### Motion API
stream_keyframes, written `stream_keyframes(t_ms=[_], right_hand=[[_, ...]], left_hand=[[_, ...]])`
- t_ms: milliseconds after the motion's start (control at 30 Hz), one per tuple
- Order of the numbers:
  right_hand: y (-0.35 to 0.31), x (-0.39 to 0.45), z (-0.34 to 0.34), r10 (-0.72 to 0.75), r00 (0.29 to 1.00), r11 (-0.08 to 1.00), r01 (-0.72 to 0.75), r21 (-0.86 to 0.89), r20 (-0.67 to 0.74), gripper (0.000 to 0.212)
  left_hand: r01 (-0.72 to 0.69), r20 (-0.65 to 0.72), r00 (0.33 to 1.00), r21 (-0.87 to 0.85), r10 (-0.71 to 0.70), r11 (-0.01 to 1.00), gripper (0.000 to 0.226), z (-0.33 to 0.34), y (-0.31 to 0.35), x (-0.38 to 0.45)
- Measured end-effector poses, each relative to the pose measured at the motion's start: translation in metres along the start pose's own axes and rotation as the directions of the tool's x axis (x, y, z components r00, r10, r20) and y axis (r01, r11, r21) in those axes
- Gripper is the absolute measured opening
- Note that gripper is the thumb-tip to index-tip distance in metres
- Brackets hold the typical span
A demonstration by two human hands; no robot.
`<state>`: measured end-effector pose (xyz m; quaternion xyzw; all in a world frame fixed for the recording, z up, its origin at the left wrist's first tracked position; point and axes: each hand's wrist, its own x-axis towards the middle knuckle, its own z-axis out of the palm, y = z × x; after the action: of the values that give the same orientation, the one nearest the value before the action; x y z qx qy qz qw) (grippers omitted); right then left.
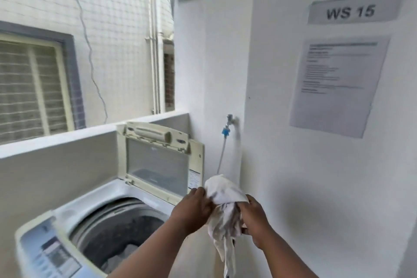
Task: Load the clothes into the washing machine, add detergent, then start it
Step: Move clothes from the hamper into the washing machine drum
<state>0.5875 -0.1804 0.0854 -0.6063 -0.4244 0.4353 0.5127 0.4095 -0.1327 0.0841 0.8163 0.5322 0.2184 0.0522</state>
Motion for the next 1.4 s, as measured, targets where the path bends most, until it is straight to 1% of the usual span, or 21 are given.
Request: stream_keyframes(t_ms=[67,133,167,200,267,333,433,500,600,767,833,867,900,933,967,1000,1033,1067,1167,1267,1400], right_hand=[[-0.023,0.0,0.036,-0.054,0.998,0.999,0.054,0.004,0.031,0.013],[-0.039,0.002,0.073,-0.079,0.995,0.997,0.078,0.01,0.062,0.014],[-0.046,0.003,0.093,-0.087,0.993,0.996,0.086,0.017,0.076,0.014],[-0.052,0.006,0.116,-0.098,0.991,0.995,0.096,0.027,0.086,0.015],[-0.062,0.012,0.159,-0.123,0.988,0.992,0.12,0.041,0.091,0.016],[-0.067,0.02,0.205,-0.161,0.982,0.987,0.161,0.01,0.098,0.013],[-0.066,0.035,0.271,-0.193,0.978,0.981,0.195,-0.017,0.08,0.015],[-0.055,0.051,0.314,-0.185,0.98,0.98,0.189,-0.058,0.068,0.017],[-0.037,0.068,0.362,-0.201,0.979,0.965,0.203,-0.164,0.031,0.02],[0.002,0.103,0.406,-0.153,0.988,0.911,0.152,-0.383,0.027,0.016],[0.02,0.117,0.417,-0.091,0.992,0.86,0.12,-0.496,0.082,0.015],[0.034,0.126,0.422,-0.029,0.988,0.801,0.114,-0.587,0.152,0.018],[0.047,0.134,0.426,0.06,0.969,0.71,0.128,-0.693,0.241,0.027],[0.06,0.142,0.427,0.146,0.938,0.604,0.167,-0.779,0.314,0.042],[0.074,0.148,0.429,0.237,0.907,0.487,0.199,-0.851,0.348,0.06],[0.088,0.155,0.43,0.317,0.882,0.4,0.209,-0.893,0.348,0.078],[0.099,0.16,0.429,0.377,0.862,0.356,0.202,-0.912,0.338,0.088],[0.105,0.162,0.427,0.406,0.85,0.336,0.203,-0.92,0.336,0.089],[0.095,0.152,0.423,0.415,0.843,0.285,0.236,-0.929,0.342,0.079],[0.091,0.155,0.419,0.416,0.831,0.231,0.296,-0.927,0.369,0.064],[0.09,0.156,0.405,0.369,0.831,0.252,0.342,-0.905,0.417,0.057]], left_hand=[[0.029,-0.013,0.999,-0.001,-0.029,1.0,0.066,-0.023,-0.029,-0.002],[0.103,-0.057,0.992,-0.152,-0.113,0.983,0.074,-0.042,-0.058,-0.003],[0.095,-0.084,0.99,-0.23,-0.117,0.969,0.08,-0.053,-0.071,-0.005],[0.047,-0.125,0.988,-0.28,-0.085,0.959,0.083,-0.061,-0.088,-0.004],[-0.086,-0.21,0.978,-0.302,0.021,0.949,0.08,-0.073,-0.122,-0.002],[-0.151,-0.25,0.964,-0.247,0.087,0.957,0.07,-0.082,-0.165,0.001],[-0.161,-0.226,0.969,-0.282,0.098,0.946,0.053,-0.095,-0.228,0.004],[-0.099,-0.204,0.978,-0.294,0.038,0.951,0.052,-0.098,-0.275,0.006],[0.091,-0.056,0.993,-0.225,-0.106,0.97,0.048,-0.085,-0.338,0.007],[0.182,0.097,0.982,-0.218,-0.164,0.959,0.041,-0.041,-0.398,0.015],[0.208,0.203,0.965,-0.201,-0.167,0.957,0.047,-0.016,-0.418,0.021],[0.244,0.268,0.943,-0.148,-0.199,0.958,0.055,-0.003,-0.427,0.022],[0.284,0.333,0.909,-0.052,-0.251,0.957,0.066,0.011,-0.435,0.021],[0.299,0.378,0.876,0.065,-0.301,0.952,0.079,0.024,-0.441,0.018],[0.292,0.419,0.841,0.178,-0.341,0.94,0.09,0.036,-0.447,0.013],[0.265,0.455,0.813,0.267,-0.363,0.927,0.098,0.045,-0.453,0.009],[0.228,0.485,0.794,0.323,-0.367,0.919,0.102,0.05,-0.456,0.006],[0.197,0.511,0.779,0.353,-0.365,0.915,0.104,0.053,-0.459,0.004],[0.131,0.555,0.763,0.369,-0.331,0.92,0.1,0.053,-0.456,0.007],[0.136,0.561,0.759,0.361,-0.331,0.923,0.099,0.054,-0.453,0.014],[0.157,0.597,0.722,0.349,-0.348,0.924,0.104,0.061,-0.439,0.018]])
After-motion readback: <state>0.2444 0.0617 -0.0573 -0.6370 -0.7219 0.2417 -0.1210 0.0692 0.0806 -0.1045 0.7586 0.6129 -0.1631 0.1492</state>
